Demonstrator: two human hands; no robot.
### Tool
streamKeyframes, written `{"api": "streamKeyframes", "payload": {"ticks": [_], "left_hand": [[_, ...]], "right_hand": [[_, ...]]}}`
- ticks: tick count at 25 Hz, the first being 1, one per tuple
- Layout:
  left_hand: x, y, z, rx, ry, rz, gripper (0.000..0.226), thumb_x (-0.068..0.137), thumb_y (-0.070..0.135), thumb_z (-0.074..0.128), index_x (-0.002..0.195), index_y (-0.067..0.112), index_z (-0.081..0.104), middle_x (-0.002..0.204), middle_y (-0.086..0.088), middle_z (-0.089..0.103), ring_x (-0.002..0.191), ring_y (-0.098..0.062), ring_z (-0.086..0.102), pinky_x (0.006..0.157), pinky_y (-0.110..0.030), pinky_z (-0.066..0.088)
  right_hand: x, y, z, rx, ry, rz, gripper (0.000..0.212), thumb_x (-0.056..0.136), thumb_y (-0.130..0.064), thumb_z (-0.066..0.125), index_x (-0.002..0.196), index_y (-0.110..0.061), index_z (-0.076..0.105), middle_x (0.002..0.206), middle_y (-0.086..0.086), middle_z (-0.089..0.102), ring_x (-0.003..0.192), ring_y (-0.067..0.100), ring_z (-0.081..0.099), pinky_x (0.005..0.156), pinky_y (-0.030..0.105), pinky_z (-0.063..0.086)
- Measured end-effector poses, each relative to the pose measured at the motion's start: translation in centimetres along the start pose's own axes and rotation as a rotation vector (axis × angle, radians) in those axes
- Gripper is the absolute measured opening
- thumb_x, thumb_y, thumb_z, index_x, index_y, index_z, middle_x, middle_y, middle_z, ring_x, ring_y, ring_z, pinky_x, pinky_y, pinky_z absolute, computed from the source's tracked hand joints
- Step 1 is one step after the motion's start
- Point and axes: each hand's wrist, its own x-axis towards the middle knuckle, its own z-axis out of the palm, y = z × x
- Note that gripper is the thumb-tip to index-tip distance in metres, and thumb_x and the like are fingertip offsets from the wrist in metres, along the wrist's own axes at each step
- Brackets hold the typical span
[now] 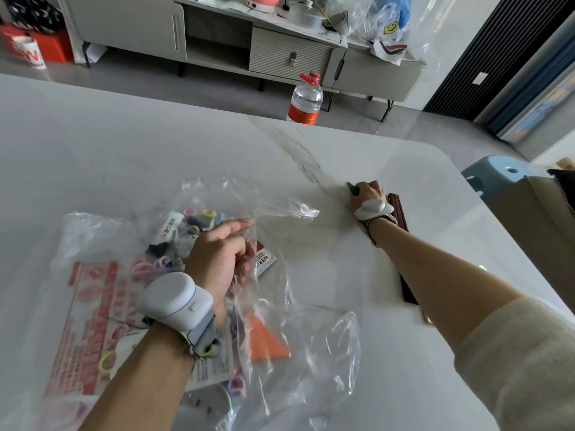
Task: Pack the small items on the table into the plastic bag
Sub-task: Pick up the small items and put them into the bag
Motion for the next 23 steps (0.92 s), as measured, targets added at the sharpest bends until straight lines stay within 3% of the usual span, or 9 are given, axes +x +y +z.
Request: {"api": "streamKeyframes", "payload": {"ticks": [4,6,9,11,13,15,17,19,23], "left_hand": [[-0.3,0.1,0.1,-0.003,0.005,-0.006,0.044,0.078,-0.012,0.035,0.101,0.011,0.064,0.059,-0.006,0.054,0.037,-0.012,0.039,0.034,-0.015,0.028],[-0.4,0.2,0.3,-0.022,0.004,-0.019,0.044,0.079,-0.012,0.033,0.104,0.009,0.063,0.060,-0.007,0.053,0.036,-0.011,0.039,0.033,-0.015,0.028],[-0.8,0.5,0.7,-0.041,-0.009,-0.016,0.044,0.079,-0.014,0.032,0.106,0.006,0.061,0.062,-0.009,0.051,0.034,-0.009,0.038,0.033,-0.014,0.026],[-1.0,0.6,0.7,-0.035,-0.008,-0.009,0.044,0.079,-0.013,0.032,0.107,0.006,0.061,0.063,-0.009,0.051,0.035,-0.009,0.038,0.034,-0.014,0.026],[-1.2,0.6,0.6,-0.027,-0.007,-0.009,0.045,0.078,-0.013,0.032,0.107,0.006,0.061,0.063,-0.009,0.050,0.035,-0.009,0.037,0.035,-0.013,0.026],[-1.3,0.6,0.5,-0.036,-0.009,-0.014,0.045,0.078,-0.013,0.032,0.108,0.006,0.060,0.063,-0.009,0.049,0.035,-0.009,0.036,0.035,-0.013,0.025],[-1.4,0.7,0.4,-0.052,-0.015,-0.015,0.045,0.078,-0.013,0.031,0.108,0.005,0.059,0.062,-0.009,0.049,0.035,-0.010,0.036,0.035,-0.013,0.025],[-1.4,0.7,0.4,-0.065,-0.020,-0.015,0.045,0.078,-0.013,0.031,0.109,0.003,0.058,0.062,-0.010,0.047,0.035,-0.010,0.035,0.035,-0.013,0.025],[-1.3,0.5,0.2,-0.059,-0.021,-0.014,0.046,0.077,-0.013,0.031,0.111,0.003,0.058,0.063,-0.011,0.046,0.037,-0.011,0.035,0.036,-0.015,0.025]], "right_hand": [[-0.8,0.5,-1.6,0.002,-0.198,0.158,0.061,0.073,-0.051,0.068,0.124,-0.019,0.054,0.116,0.005,0.062,0.108,0.027,0.059,0.094,0.029,0.045],[-1.8,0.6,-1.8,-0.069,-0.214,0.124,0.061,0.067,-0.060,0.069,0.112,-0.019,0.060,0.102,-0.001,0.065,0.097,0.022,0.060,0.089,0.029,0.047],[-3.4,1.0,-0.9,0.060,-0.214,0.040,0.018,0.081,-0.036,0.065,0.090,-0.022,0.056,0.082,-0.005,0.054,0.079,0.014,0.047,0.068,0.023,0.036],[-4.2,1.8,-1.4,0.243,-0.159,0.007,0.009,0.075,-0.018,0.065,0.074,-0.022,0.058,0.074,0.001,0.062,0.064,0.020,0.056,0.060,0.027,0.045],[-4.3,3.6,-3.0,0.294,-0.088,0.046,0.009,0.068,-0.022,0.070,0.075,-0.023,0.065,0.086,0.009,0.070,0.071,0.026,0.065,0.064,0.031,0.052],[-4.8,6.0,-4.7,0.232,-0.041,0.127,0.020,0.069,-0.031,0.072,0.084,-0.018,0.069,0.086,0.006,0.066,0.076,0.024,0.060,0.066,0.028,0.045],[-5.9,7.8,-5.2,0.166,-0.058,0.203,0.039,0.065,-0.050,0.071,0.081,-0.015,0.071,0.084,0.004,0.065,0.077,0.023,0.059,0.065,0.026,0.043],[-6.9,8.4,-4.2,0.093,-0.121,0.220,0.059,0.052,-0.065,0.065,0.092,-0.023,0.074,0.097,0.005,0.068,0.092,0.026,0.063,0.073,0.027,0.049],[-7.9,7.1,-2.5,0.057,-0.053,0.158,0.032,0.080,-0.037,0.064,0.101,-0.013,0.067,0.099,0.013,0.065,0.092,0.032,0.060,0.070,0.028,0.042]]}}
